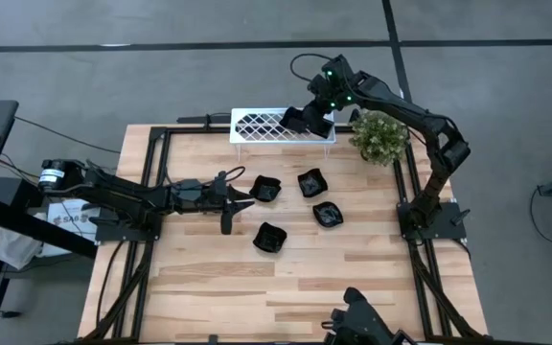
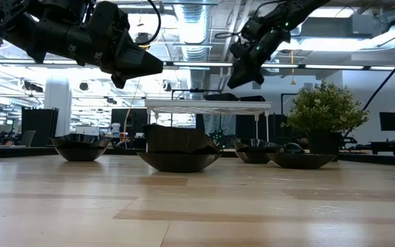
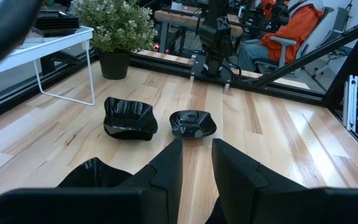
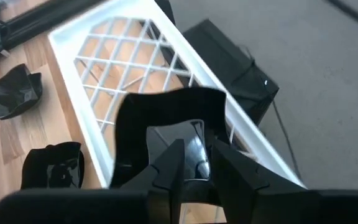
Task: Pick & Place Mini shaped plates
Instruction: Stack the black distorted square plate on top of the black distorted square plate on the shelf
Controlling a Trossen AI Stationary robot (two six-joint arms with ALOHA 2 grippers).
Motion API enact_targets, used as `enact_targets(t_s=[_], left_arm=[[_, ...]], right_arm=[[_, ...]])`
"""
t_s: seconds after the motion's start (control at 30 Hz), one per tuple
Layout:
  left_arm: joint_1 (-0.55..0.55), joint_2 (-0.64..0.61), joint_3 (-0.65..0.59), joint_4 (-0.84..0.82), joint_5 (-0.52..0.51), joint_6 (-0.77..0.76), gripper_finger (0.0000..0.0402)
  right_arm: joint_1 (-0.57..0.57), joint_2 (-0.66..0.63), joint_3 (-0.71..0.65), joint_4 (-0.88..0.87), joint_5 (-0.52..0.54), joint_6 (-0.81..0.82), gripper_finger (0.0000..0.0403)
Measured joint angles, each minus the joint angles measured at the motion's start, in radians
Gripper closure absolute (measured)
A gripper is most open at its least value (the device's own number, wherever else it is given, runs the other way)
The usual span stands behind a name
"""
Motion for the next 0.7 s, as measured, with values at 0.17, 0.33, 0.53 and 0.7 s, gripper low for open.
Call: enact_targets(t_s=[0.17, 0.33, 0.53, 0.7], left_arm=[[0.0, 0.0, 0.0, -0.001, 0.0, 0.0, 0.0314], [-0.002, 0.0, 0.0, -0.001, 0.0, -0.001, 0.0314], [-0.003, 0.0, 0.0, -0.001, 0.003, -0.027, 0.0314], [-0.009, 0.0, 0.0, -0.001, 0.003, -0.052, 0.0314]], right_arm=[[0.019, -0.092, 0.0, -0.013, 0.001, -0.025, 0.0328], [0.11, -0.243, -0.044, -0.04, 0.041, -0.064, 0.0328], [0.317, -0.442, -0.222, 0.002, 0.233, -0.09, 0.0328], [0.521, -0.59, -0.468, 0.157, 0.321, -0.025, 0.0328]])
